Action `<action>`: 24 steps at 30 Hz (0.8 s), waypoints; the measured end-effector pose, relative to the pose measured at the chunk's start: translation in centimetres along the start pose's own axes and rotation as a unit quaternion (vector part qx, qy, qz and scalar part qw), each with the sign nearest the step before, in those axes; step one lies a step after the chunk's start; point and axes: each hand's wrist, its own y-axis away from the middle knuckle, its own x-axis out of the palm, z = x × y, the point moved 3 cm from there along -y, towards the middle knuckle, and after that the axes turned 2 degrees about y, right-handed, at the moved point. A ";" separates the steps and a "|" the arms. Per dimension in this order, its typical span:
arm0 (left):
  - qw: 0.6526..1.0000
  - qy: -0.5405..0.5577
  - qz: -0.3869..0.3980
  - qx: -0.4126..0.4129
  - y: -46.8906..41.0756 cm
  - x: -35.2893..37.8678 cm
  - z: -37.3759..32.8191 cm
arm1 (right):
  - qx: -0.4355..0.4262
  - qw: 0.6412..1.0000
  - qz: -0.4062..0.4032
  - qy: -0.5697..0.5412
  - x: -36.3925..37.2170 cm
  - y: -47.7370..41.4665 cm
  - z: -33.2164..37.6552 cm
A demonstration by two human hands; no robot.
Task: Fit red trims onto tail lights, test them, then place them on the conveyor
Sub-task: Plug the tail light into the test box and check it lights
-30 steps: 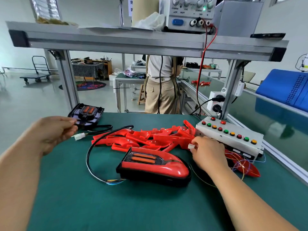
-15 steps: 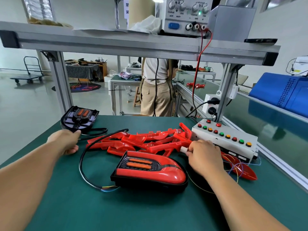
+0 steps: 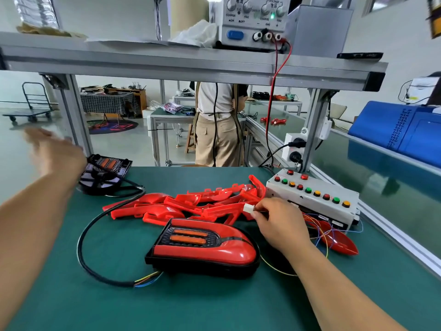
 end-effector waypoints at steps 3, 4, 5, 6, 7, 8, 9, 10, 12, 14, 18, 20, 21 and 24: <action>0.989 0.109 -0.043 0.094 2.4 1.0 -5.7 | 0.004 1.000 -0.020 -0.021 -0.1 0.1 0.1; 0.984 0.101 -0.029 0.141 4.2 1.7 -7.7 | 0.006 0.999 -0.027 -0.028 -0.2 0.1 0.1; 0.978 0.088 0.002 0.187 5.9 2.7 -9.3 | 0.006 0.999 -0.031 -0.033 -0.2 0.2 0.1; 0.969 0.078 0.051 0.228 7.7 3.8 -10.4 | 0.005 0.999 -0.033 -0.037 -0.3 0.2 0.1; 0.957 0.069 0.113 0.258 9.6 4.9 -11.2 | 0.002 0.999 -0.036 -0.040 -0.3 0.2 0.1; 0.941 0.053 0.181 0.281 11.4 6.0 -11.7 | -0.001 0.998 -0.039 -0.044 -0.4 0.2 0.1; 0.919 0.025 0.251 0.303 13.3 7.1 -11.9 | -0.003 0.998 -0.044 -0.051 -0.4 0.3 0.1; 0.889 -0.011 0.316 0.332 15.0 8.1 -12.0 | -0.005 0.997 -0.051 -0.059 -0.5 0.3 0.1; 0.824 -0.084 0.402 0.391 17.9 9.6 -11.8 | -0.012 0.995 -0.071 -0.070 -0.6 0.3 0.2; 0.790 -0.119 0.432 0.419 19.6 10.6 -11.6 | -0.023 0.994 -0.081 -0.072 -0.8 0.2 0.3; 0.777 -0.114 0.432 0.443 21.4 11.3 -11.4 | -0.056 0.988 -0.107 -0.092 -1.0 0.3 0.6; 0.777 -0.100 0.443 0.436 21.8 11.3 -11.4 | -0.070 0.985 -0.121 -0.105 -1.0 0.4 0.8; 0.777 -0.102 0.457 0.422 22.0 11.4 -11.3 | -0.077 0.983 -0.127 -0.111 -1.1 0.4 0.8; 0.779 -0.124 0.491 0.370 22.2 11.8 -11.1 | -0.093 0.978 -0.144 -0.120 -1.1 0.5 1.0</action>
